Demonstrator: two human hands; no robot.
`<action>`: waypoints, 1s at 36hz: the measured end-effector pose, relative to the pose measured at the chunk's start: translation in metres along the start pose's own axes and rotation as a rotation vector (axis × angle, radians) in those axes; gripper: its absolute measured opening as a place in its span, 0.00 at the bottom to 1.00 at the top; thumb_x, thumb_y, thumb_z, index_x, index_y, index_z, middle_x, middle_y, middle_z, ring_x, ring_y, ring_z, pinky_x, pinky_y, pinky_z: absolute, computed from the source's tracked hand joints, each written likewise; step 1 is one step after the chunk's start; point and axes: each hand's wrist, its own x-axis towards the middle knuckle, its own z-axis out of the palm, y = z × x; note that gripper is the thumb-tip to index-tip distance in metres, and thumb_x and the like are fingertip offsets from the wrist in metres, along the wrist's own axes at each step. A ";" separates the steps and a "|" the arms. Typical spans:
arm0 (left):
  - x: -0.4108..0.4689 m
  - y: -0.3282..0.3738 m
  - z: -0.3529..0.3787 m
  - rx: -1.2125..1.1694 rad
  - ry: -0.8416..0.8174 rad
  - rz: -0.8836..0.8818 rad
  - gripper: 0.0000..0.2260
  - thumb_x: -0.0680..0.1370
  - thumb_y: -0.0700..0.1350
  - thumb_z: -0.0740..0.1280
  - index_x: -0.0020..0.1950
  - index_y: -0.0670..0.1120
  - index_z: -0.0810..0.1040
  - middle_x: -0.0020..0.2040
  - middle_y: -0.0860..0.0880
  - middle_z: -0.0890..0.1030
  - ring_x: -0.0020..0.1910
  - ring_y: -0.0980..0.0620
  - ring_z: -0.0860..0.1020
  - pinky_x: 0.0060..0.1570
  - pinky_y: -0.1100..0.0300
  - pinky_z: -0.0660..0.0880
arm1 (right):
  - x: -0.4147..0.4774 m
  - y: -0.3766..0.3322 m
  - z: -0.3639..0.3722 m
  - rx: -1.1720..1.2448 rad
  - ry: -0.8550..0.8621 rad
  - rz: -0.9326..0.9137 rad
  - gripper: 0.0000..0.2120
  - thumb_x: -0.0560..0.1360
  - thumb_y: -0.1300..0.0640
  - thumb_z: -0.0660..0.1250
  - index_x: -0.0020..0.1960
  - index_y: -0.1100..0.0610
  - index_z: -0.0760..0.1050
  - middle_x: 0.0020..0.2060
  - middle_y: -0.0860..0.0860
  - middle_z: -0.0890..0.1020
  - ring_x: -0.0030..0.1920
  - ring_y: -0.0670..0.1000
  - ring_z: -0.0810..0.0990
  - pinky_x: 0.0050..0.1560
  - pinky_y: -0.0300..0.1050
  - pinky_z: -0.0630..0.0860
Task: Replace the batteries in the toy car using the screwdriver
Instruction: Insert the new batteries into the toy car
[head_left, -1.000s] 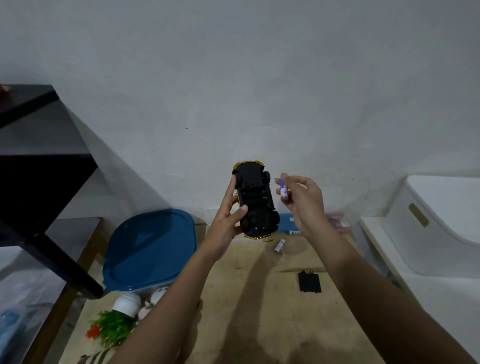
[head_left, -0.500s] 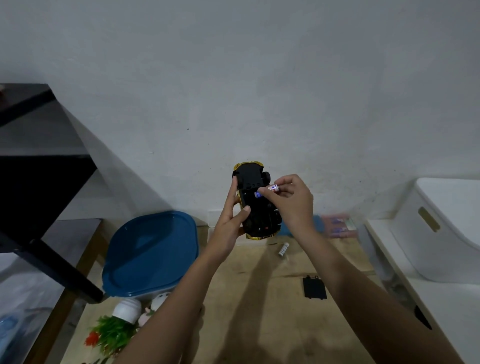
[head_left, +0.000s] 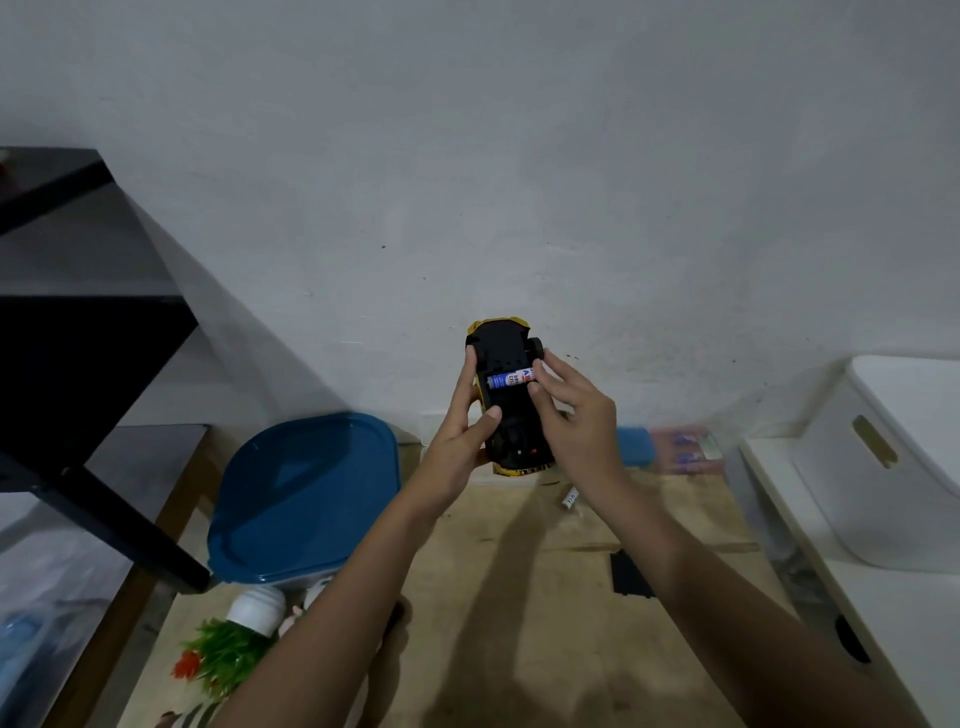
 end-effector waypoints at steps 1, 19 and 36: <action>0.000 0.000 -0.001 0.012 -0.014 0.002 0.29 0.81 0.41 0.56 0.74 0.63 0.47 0.75 0.50 0.60 0.63 0.55 0.74 0.49 0.61 0.78 | 0.001 0.002 -0.001 -0.027 -0.034 -0.026 0.14 0.76 0.64 0.64 0.62 0.61 0.75 0.65 0.55 0.75 0.62 0.44 0.71 0.53 0.24 0.71; 0.005 -0.025 -0.001 0.039 -0.008 -0.100 0.29 0.81 0.42 0.58 0.71 0.67 0.46 0.76 0.51 0.57 0.68 0.49 0.69 0.52 0.62 0.78 | 0.009 0.042 -0.004 -0.432 -0.516 -0.090 0.24 0.80 0.56 0.55 0.74 0.60 0.56 0.72 0.58 0.62 0.66 0.55 0.71 0.66 0.46 0.70; 0.022 -0.092 -0.033 -0.085 0.195 -0.306 0.29 0.80 0.41 0.59 0.74 0.64 0.51 0.69 0.54 0.67 0.66 0.48 0.71 0.56 0.49 0.76 | 0.003 0.157 -0.022 -0.321 -0.466 0.331 0.13 0.77 0.66 0.61 0.60 0.64 0.74 0.57 0.59 0.78 0.57 0.54 0.77 0.47 0.23 0.67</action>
